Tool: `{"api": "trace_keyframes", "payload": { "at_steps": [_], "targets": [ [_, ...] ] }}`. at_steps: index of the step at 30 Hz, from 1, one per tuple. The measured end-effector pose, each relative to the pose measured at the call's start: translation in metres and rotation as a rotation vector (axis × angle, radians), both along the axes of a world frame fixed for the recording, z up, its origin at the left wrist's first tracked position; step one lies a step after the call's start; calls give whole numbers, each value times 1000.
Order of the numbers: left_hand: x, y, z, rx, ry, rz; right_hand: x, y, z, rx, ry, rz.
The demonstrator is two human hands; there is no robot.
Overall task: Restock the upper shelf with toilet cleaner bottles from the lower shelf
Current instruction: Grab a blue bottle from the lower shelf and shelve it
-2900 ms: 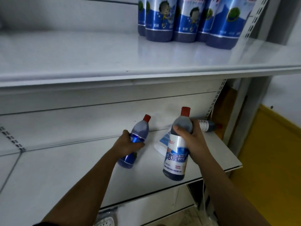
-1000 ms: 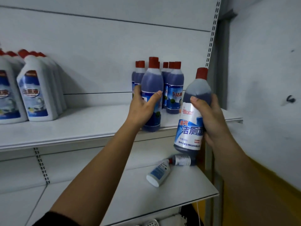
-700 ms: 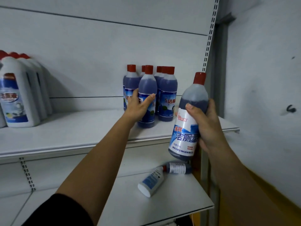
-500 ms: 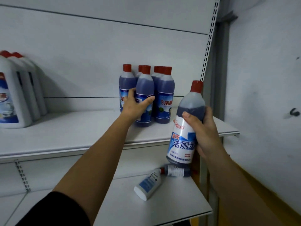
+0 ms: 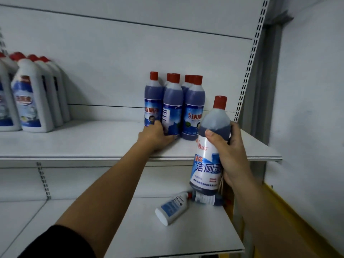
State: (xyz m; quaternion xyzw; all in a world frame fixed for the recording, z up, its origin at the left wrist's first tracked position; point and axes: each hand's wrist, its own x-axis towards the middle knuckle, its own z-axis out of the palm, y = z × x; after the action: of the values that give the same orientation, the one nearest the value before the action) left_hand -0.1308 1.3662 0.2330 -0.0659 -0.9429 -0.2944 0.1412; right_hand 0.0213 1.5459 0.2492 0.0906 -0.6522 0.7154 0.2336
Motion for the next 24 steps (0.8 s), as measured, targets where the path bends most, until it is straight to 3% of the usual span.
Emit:
{"api": "trace_keyframes", "payload": {
  "at_steps": [2,7,16,24],
  "targets": [
    [14,-19,-1,-192,-19,15,-3,-4,-4,19,-5,39],
    [48,-59,2,-325,-42,39,-9,-29,-7,2,27,151],
    [89,-168,-4,-341,2,198,-7,-121,4,-6,114,257],
    [125,-320,-5,-406,16,296,3,-270,11,-7,138,333]
  ]
}}
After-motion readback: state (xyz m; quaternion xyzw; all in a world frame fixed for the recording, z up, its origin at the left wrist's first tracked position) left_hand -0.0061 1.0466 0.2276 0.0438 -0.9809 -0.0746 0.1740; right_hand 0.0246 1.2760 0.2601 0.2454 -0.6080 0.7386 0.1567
